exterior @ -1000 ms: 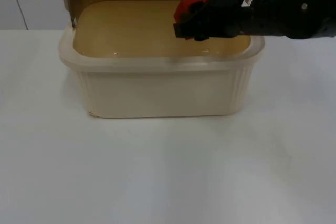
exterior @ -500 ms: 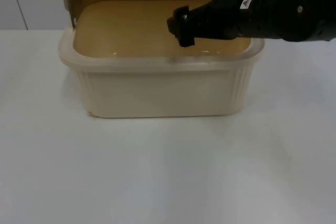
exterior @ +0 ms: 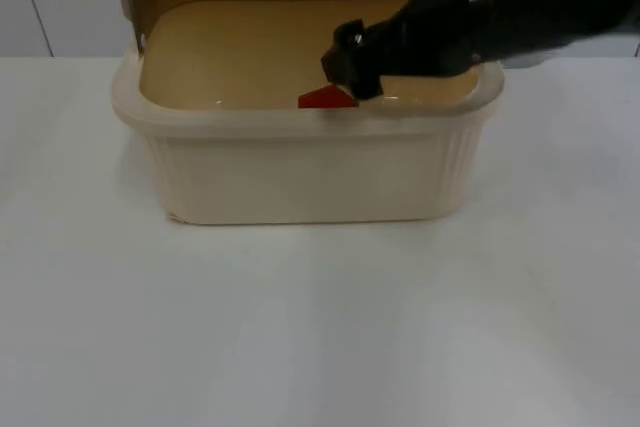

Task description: Open the box lid with the left hand, place the block into the box with the right hand, then close the box lid with the left hand.

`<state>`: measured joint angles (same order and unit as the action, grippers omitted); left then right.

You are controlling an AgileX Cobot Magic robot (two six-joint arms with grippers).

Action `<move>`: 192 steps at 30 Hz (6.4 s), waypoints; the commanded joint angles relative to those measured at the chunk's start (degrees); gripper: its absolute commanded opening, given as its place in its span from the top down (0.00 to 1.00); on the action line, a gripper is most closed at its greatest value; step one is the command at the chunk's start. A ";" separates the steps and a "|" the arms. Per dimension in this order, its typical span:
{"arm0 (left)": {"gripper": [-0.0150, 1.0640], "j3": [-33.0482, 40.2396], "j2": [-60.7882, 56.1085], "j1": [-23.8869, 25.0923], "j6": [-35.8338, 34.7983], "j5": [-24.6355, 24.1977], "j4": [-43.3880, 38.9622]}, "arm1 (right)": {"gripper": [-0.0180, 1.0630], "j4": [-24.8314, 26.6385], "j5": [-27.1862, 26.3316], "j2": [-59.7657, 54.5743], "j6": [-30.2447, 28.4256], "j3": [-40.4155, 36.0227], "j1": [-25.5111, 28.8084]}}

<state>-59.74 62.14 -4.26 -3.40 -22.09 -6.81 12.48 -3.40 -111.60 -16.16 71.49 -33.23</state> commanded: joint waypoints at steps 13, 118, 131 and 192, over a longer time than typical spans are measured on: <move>0.01 -0.04 -0.39 0.27 -0.06 -0.21 -0.50 | 0.02 -0.36 20.17 19.82 1.16 0.35 1.64; 0.99 -38.86 44.69 -22.30 45.99 5.20 -0.44 | 0.02 -4.63 34.97 42.88 3.29 0.35 41.29; 0.99 -38.86 46.07 -16.76 83.57 -7.32 42.14 | 0.02 -2.68 34.97 42.88 3.94 0.35 41.29; 0.99 -38.75 51.12 -19.28 68.99 -17.91 27.31 | 0.02 -1.39 35.77 42.88 3.92 0.35 41.29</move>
<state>-98.83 113.03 -23.05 66.77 -38.29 21.80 10.91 32.17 -68.91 -12.25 71.49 8.30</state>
